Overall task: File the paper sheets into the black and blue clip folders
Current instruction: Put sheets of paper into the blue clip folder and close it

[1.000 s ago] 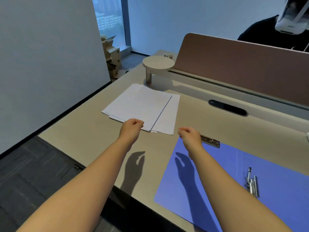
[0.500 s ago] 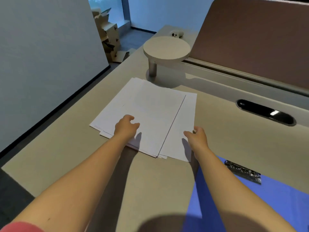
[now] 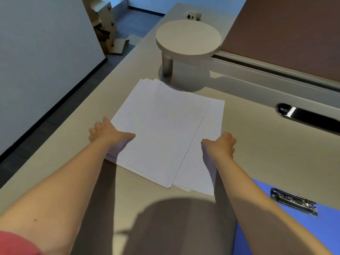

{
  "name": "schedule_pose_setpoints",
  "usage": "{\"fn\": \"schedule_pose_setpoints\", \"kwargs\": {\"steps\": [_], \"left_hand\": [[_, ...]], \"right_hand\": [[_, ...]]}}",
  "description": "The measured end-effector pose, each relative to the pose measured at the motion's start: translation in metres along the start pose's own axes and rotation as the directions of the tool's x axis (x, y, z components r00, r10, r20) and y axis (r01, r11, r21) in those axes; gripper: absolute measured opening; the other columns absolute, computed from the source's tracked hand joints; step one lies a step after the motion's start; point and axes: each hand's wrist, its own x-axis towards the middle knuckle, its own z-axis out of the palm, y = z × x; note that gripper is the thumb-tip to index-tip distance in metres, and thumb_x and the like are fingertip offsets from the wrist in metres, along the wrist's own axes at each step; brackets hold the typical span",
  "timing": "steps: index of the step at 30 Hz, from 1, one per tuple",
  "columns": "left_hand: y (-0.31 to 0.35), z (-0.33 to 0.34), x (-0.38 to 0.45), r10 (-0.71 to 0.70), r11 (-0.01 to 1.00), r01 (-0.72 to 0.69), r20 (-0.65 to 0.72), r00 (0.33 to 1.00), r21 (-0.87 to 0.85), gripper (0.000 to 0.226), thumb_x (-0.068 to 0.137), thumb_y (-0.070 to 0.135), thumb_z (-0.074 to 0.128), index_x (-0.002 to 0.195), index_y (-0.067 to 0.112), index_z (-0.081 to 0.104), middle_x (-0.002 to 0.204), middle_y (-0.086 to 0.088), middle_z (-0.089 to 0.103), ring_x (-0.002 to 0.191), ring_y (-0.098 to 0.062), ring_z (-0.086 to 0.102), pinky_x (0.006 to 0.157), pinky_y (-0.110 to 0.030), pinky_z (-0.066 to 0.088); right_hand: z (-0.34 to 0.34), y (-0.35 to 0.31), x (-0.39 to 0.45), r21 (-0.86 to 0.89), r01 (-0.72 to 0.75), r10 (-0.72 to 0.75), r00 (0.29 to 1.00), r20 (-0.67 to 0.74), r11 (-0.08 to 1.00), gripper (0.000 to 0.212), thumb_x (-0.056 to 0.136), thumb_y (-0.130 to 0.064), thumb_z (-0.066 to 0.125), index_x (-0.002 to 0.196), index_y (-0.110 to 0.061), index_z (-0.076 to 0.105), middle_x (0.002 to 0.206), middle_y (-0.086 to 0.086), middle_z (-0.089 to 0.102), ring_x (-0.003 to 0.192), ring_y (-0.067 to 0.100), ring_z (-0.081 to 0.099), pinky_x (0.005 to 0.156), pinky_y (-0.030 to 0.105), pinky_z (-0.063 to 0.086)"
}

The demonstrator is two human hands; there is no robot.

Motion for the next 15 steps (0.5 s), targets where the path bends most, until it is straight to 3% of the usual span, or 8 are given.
{"fn": "schedule_pose_setpoints", "kwargs": {"steps": [5,11,13,15], "left_hand": [[-0.002,-0.010,0.017,0.017,1.000,-0.017,0.019,1.000,-0.002,0.079,0.069,0.051,0.067,0.129,0.004,0.042,0.136,-0.018,0.041,0.124,-0.037,0.042,0.101,-0.043,0.036],[-0.008,-0.012,0.023,0.169,0.984,-0.169,0.006,0.986,0.059,0.056,0.083,0.035,0.061,0.124,0.000,0.045,0.132,-0.020,0.046,0.125,-0.038,0.038,0.098,-0.042,0.037],[-0.010,-0.011,0.024,0.196,0.980,-0.197,0.034,0.980,0.041,0.058,0.083,0.033,0.062,0.126,-0.002,0.044,0.136,-0.021,0.041,0.125,-0.038,0.037,0.100,-0.040,0.036],[-0.012,-0.013,0.022,0.180,0.982,-0.174,0.071,0.981,-0.075,0.063,0.083,0.030,0.064,0.130,-0.004,0.040,0.140,-0.020,0.035,0.125,-0.038,0.039,0.101,-0.041,0.037]], "right_hand": [[0.018,-0.010,-0.007,0.001,0.002,-0.002,1.000,0.018,1.000,0.068,0.083,-0.023,0.062,0.141,-0.003,0.030,0.147,0.014,0.029,0.133,0.034,0.033,0.109,0.045,0.035],[0.043,-0.028,-0.020,-0.047,0.089,-0.086,0.993,0.077,0.995,0.066,0.085,-0.022,0.057,0.143,-0.007,0.029,0.148,0.011,0.028,0.134,0.030,0.031,0.111,0.041,0.031],[0.053,-0.033,-0.022,-0.008,0.117,-0.116,0.987,0.108,0.993,0.052,0.085,-0.018,0.056,0.134,-0.009,0.042,0.140,0.010,0.033,0.125,0.029,0.038,0.105,0.038,0.036],[0.063,-0.038,-0.026,0.040,0.149,-0.153,0.979,0.136,0.988,0.021,0.085,-0.016,0.054,0.105,-0.017,0.053,0.122,0.007,0.037,0.107,0.025,0.041,0.091,0.032,0.038]]}}
